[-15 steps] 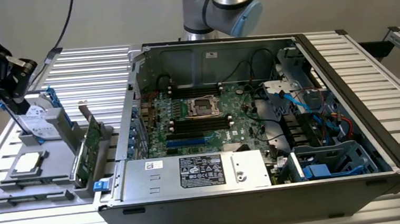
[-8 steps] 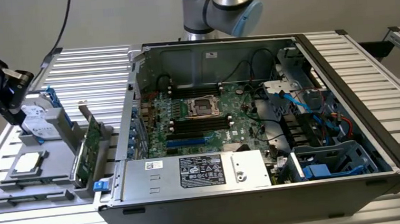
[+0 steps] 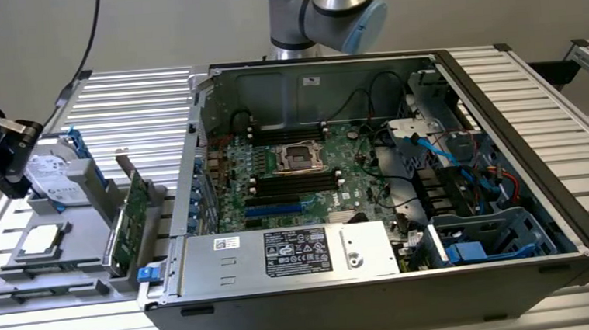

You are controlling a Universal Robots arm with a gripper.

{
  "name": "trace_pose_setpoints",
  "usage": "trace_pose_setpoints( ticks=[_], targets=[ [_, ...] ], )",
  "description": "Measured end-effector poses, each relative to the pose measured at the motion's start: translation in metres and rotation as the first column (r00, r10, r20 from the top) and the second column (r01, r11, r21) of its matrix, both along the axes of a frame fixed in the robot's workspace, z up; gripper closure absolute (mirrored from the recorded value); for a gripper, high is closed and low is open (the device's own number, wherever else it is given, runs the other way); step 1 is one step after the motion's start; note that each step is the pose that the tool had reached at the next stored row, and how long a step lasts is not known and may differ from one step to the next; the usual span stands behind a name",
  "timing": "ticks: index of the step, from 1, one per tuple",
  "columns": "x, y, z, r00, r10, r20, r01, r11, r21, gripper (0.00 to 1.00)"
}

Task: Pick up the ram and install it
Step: 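Reach for the ram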

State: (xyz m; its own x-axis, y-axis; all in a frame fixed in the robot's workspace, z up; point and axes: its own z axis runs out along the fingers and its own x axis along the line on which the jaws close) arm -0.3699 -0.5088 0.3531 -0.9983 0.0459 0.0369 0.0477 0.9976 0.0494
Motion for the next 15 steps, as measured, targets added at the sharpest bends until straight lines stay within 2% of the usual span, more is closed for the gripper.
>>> trace_pose_setpoints(
  ticks=[7, 12, 15],
  targets=[
    [-0.007, -0.0078, -0.0090, 0.9999, 0.010, -0.0096, -0.010, 1.0000, 0.0001, 0.89],
    [-0.012, -0.0155, -0.0134, 0.9997, 0.021, -0.0105, -0.021, 0.9998, 0.0026, 0.89],
    [-0.016, -0.0184, -0.0152, 0.9994, 0.034, -0.0103, -0.034, 0.9994, 0.0043, 0.89]
  ],
)
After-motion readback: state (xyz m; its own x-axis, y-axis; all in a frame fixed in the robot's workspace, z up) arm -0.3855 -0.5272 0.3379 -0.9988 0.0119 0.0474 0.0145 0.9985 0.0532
